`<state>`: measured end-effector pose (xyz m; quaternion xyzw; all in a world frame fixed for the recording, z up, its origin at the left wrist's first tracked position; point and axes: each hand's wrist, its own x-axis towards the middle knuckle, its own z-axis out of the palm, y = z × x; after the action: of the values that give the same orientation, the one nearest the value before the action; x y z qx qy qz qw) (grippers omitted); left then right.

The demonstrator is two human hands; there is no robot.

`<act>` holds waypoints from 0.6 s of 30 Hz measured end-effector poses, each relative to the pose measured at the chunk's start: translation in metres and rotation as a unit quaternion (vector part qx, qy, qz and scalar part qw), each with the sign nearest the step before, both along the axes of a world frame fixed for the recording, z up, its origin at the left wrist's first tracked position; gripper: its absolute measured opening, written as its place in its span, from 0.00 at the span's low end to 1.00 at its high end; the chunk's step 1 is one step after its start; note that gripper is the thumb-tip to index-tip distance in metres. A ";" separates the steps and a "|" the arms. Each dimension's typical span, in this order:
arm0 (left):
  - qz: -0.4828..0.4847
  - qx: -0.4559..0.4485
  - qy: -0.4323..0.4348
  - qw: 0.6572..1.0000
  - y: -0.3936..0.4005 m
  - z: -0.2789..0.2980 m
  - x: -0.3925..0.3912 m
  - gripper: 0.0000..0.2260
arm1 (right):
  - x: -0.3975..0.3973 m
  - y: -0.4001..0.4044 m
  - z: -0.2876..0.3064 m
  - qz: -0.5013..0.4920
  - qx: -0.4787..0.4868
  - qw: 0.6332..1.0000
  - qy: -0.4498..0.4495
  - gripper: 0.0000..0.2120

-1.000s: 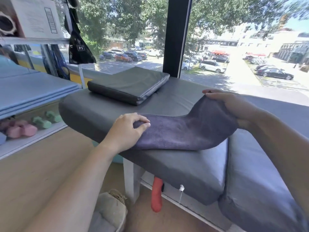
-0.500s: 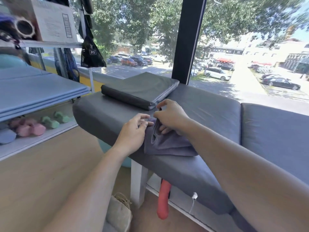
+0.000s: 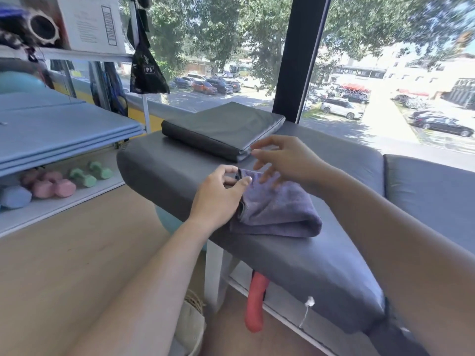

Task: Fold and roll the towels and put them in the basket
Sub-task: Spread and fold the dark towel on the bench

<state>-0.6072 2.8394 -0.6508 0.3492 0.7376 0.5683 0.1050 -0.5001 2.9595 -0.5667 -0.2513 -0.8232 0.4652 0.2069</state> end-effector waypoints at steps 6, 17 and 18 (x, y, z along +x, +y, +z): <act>0.046 -0.027 0.010 0.999 0.013 0.003 0.000 0.19 | 0.036 0.027 -0.022 -0.098 0.260 0.960 -0.018 0.04; 0.044 -0.075 0.001 0.996 0.015 0.013 -0.013 0.20 | 0.057 0.011 -0.047 0.094 0.347 0.891 -0.278 0.39; 0.046 -0.065 0.011 0.997 0.014 0.015 -0.012 0.21 | 0.058 0.011 -0.047 0.100 0.343 0.890 -0.282 0.40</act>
<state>-0.6191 2.8537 -0.6359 0.3135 0.7891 0.5199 0.0933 -0.4426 2.9702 -0.6135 -0.2018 -0.9760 0.0816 -0.0080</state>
